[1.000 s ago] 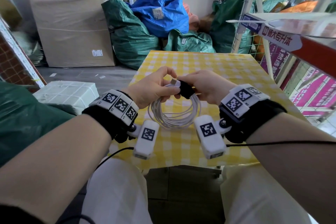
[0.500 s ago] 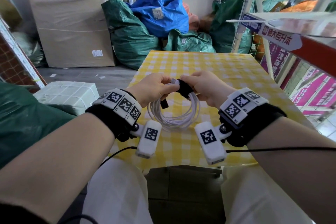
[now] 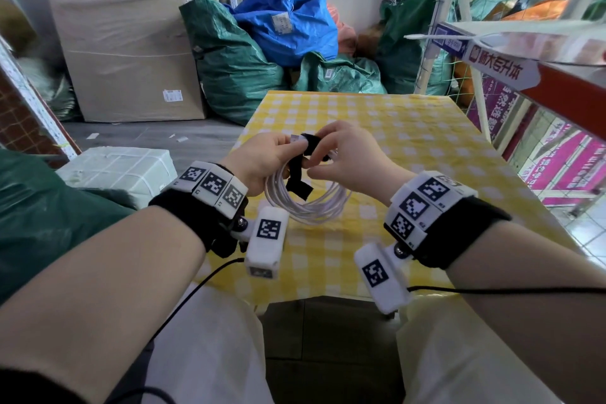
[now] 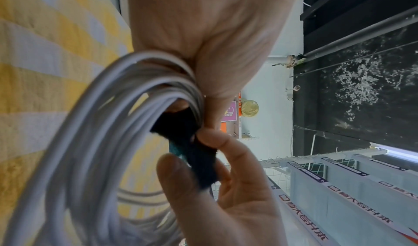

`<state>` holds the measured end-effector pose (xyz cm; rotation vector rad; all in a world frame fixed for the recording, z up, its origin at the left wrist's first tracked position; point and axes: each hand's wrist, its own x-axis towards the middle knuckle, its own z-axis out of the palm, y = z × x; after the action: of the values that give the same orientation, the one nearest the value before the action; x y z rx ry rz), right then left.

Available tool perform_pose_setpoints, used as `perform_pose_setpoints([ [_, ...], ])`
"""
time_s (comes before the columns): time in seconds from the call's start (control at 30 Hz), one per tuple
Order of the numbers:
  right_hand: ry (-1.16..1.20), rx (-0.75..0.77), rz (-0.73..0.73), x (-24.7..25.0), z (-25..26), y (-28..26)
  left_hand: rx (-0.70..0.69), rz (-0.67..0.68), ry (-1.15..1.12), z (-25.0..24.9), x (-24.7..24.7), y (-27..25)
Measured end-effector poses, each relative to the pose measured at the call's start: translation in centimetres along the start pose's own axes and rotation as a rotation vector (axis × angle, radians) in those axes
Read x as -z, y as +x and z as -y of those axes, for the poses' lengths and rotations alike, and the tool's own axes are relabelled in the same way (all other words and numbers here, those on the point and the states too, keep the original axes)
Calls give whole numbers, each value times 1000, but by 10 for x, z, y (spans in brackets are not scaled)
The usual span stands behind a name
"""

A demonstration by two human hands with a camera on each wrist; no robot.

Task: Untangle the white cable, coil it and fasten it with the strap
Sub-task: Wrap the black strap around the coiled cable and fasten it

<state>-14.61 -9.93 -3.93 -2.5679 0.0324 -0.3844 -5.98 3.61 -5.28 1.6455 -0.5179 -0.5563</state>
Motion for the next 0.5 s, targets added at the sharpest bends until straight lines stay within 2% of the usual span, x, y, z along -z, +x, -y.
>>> perform_pose_setpoints([
  [0.3, -31, 218, -71, -7, 6, -1, 56, 31, -157, -7, 2, -1],
  [0.5, 34, 225, -119, -6, 8, 1, 46, -11, -132, -4, 1, -4],
])
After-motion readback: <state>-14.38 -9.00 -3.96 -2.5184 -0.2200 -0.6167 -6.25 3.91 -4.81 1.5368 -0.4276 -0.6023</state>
